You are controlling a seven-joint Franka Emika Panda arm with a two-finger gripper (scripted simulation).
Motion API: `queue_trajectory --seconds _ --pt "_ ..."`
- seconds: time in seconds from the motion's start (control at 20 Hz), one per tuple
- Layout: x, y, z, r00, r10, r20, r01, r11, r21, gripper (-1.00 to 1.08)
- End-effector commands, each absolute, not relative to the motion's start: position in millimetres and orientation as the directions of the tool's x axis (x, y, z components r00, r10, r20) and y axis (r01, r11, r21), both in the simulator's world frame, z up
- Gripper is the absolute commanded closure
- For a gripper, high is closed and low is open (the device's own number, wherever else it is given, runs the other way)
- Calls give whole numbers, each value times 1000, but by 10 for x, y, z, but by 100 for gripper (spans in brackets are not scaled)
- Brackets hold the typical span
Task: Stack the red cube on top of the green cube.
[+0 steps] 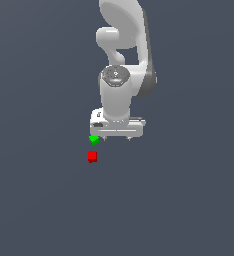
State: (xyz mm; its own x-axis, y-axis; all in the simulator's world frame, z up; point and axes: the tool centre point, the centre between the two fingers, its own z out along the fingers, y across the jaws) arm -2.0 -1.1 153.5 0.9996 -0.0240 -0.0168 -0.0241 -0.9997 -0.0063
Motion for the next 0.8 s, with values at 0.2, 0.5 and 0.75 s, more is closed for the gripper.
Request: queue_trajectory --seconds 0.2,0.5,0.75 --pt "-19 -52 1506 1000 -20 -16 -20 -1000 -6 -92" --pt "-5 -270 1353 1000 2 -13 2 -1000 -5 -92" --pt "31 -594 1126 999 34 -9 34 -999 -3 -92"
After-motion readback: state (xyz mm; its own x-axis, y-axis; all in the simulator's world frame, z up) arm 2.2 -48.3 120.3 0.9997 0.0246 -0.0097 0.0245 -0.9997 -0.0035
